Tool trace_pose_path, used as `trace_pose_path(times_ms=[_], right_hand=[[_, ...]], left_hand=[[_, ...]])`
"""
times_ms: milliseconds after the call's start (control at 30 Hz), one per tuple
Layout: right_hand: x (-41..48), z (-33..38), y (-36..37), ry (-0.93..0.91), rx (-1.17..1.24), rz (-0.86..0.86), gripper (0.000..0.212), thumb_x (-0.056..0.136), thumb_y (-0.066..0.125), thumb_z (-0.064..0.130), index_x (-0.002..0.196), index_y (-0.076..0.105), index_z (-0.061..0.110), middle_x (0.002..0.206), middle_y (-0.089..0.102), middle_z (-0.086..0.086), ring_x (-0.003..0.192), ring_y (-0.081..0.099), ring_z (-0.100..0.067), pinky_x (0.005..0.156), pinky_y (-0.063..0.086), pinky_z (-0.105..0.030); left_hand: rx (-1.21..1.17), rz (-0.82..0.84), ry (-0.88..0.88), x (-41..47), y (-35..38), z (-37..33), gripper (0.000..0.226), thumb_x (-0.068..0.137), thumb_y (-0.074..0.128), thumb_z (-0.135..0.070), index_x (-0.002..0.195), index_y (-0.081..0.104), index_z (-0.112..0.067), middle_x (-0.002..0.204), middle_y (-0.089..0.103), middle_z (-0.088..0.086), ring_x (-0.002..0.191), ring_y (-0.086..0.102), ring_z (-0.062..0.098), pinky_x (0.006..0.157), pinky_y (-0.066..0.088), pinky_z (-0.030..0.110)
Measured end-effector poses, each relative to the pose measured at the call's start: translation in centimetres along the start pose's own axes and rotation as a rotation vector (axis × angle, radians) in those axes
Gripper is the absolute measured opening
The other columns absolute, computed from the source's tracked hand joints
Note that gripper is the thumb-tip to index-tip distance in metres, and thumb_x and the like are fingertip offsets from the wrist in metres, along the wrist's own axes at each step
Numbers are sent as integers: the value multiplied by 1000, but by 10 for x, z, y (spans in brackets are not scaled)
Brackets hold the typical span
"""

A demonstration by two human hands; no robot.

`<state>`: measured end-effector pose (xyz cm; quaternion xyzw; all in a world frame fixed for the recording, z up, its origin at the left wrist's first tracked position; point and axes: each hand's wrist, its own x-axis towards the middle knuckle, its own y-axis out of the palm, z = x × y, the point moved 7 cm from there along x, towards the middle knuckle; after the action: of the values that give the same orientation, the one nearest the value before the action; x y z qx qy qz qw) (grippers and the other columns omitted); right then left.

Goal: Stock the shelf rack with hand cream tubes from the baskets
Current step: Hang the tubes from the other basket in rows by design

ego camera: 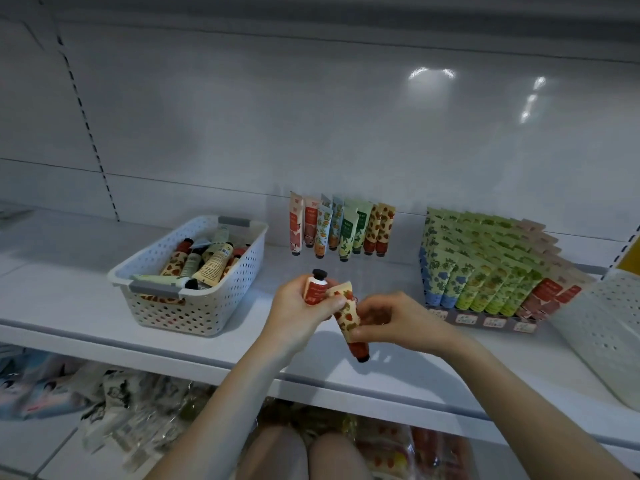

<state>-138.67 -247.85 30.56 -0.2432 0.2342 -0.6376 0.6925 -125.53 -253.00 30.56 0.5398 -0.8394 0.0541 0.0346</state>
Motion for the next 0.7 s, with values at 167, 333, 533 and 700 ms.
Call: trace_pose_path(times_ms=[167, 333, 533, 700], right_hand=[[7, -12, -14, 42, -39, -106, 15, 78, 72, 20, 90, 68, 12, 83, 69, 2, 70, 63, -5, 69, 52, -24], [29, -36, -83, 129, 80, -633, 10, 81, 70, 17, 72, 67, 13, 85, 71, -16, 81, 68, -33, 79, 55, -46], [68, -46, -112, 116, -79, -856, 36, 85, 64, 15, 72, 61, -18, 61, 58, -20, 51, 42, -15, 45, 29, -16], [91, -54, -102, 156, -163, -824, 25, 86, 63, 13, 67, 60, -3, 59, 54, -6, 50, 41, -6, 42, 32, -11]], left_hand=[[-35, -77, 1, 9, -2, 7, 9, 81, 70, -13, 83, 62, -18, 86, 68, 2, 81, 63, 12, 76, 52, 26], [-78, -159, -49, 15, -17, 23, 20, 87, 61, -30, 78, 54, -14, 67, 53, 3, 64, 53, 15, 53, 50, 14], [-372, -149, -223, 24, -17, 41, 27, 98, 37, -27, 84, 54, -11, 65, 48, 4, 61, 48, 15, 64, 49, 30], [-355, -174, -234, 26, -21, 49, 26, 98, 39, -27, 85, 53, -10, 66, 51, 4, 61, 50, 16, 72, 50, 36]])
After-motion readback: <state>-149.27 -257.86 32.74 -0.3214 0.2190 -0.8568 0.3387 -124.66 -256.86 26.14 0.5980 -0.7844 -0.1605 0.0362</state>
